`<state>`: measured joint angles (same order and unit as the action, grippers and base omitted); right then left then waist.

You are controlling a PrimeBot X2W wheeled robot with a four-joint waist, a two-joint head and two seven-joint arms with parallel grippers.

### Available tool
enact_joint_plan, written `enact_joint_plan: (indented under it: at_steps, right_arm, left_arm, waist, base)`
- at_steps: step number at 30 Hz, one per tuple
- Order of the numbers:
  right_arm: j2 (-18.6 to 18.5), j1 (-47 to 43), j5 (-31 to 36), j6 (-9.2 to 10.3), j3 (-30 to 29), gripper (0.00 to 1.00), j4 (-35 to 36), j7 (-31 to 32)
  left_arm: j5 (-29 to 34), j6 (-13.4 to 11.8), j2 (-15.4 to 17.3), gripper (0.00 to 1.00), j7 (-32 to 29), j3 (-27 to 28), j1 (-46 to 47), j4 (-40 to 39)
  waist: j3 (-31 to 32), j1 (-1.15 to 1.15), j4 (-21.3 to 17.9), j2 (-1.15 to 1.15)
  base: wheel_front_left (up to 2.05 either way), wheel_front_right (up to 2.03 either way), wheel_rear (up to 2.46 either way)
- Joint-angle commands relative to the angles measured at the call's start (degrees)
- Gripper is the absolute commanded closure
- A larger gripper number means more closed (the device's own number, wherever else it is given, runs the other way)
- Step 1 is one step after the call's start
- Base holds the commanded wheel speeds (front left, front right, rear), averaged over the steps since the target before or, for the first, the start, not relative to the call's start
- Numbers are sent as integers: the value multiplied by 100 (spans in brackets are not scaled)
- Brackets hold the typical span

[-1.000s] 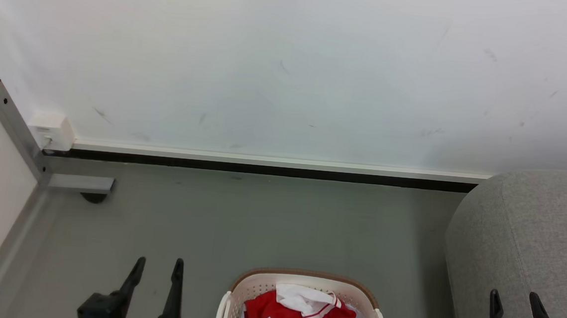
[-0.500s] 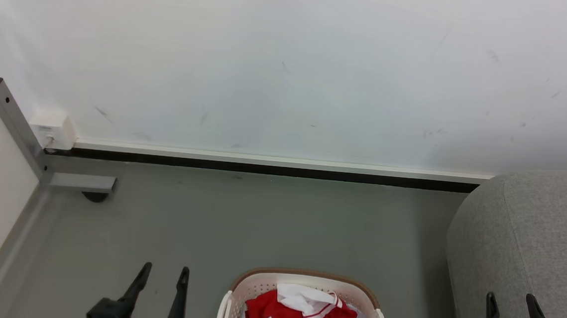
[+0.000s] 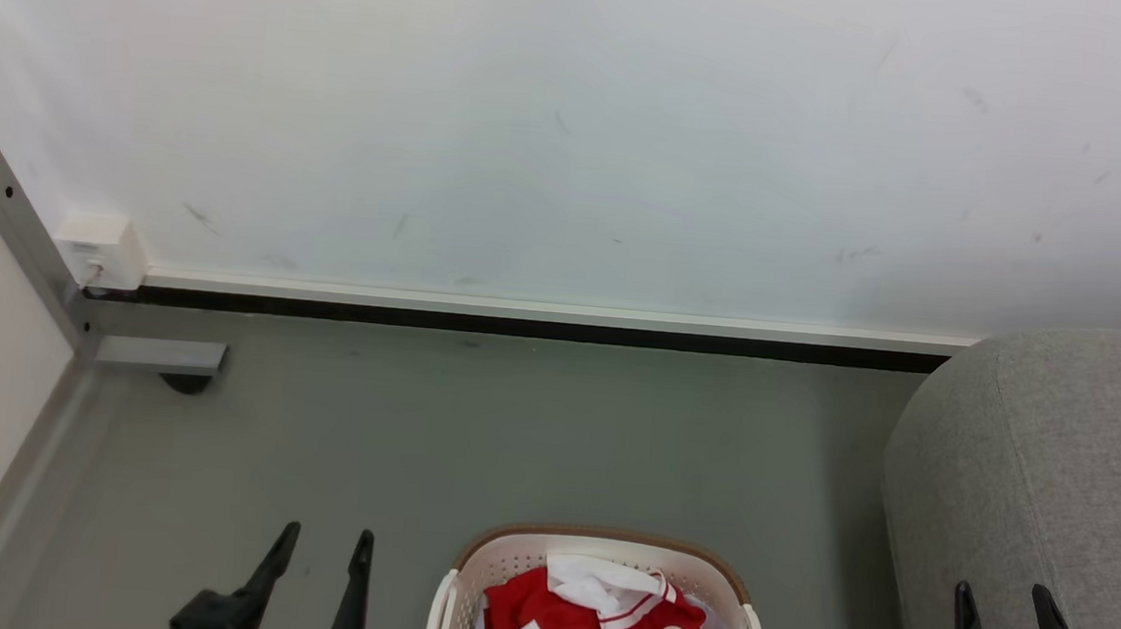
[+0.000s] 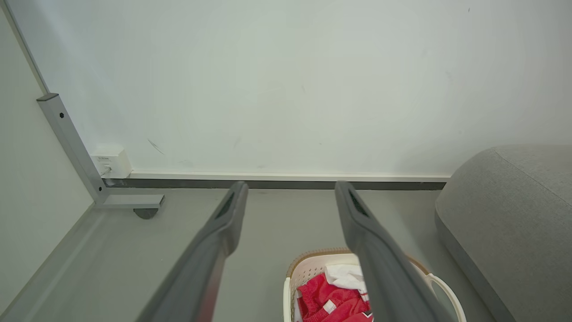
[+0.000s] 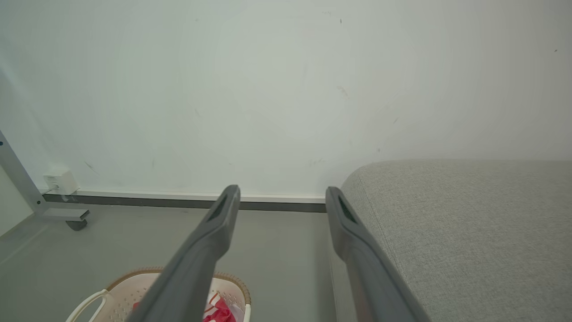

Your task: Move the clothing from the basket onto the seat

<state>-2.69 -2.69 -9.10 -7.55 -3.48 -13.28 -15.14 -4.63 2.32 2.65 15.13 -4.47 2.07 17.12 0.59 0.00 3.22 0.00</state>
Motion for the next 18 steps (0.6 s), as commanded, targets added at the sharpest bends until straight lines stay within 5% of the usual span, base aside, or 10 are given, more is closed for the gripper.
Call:
enact_joint_plan:
  at_steps: [1,9,18]
  right_arm:
    - [-37,-2,-31,12,18,0,-28,-1]
    - [-36,165,0,12,79,0,80,-2]
    - [-34,790,70,12,162,0,529,0]
  left_arm:
    - [-31,9,42,0,4,12,27,12]
    - [44,87,41,0,4,33,109,-17]
    - [225,383,98,0,4,-321,1071,153]
  waist:
    - [-7,0,-10,0]
    - [-209,0,-144,0]
    - [-1370,0,-367,0]
  base:
    - [0,0,0]
    - [0,0,0]
    - [0,0,0]
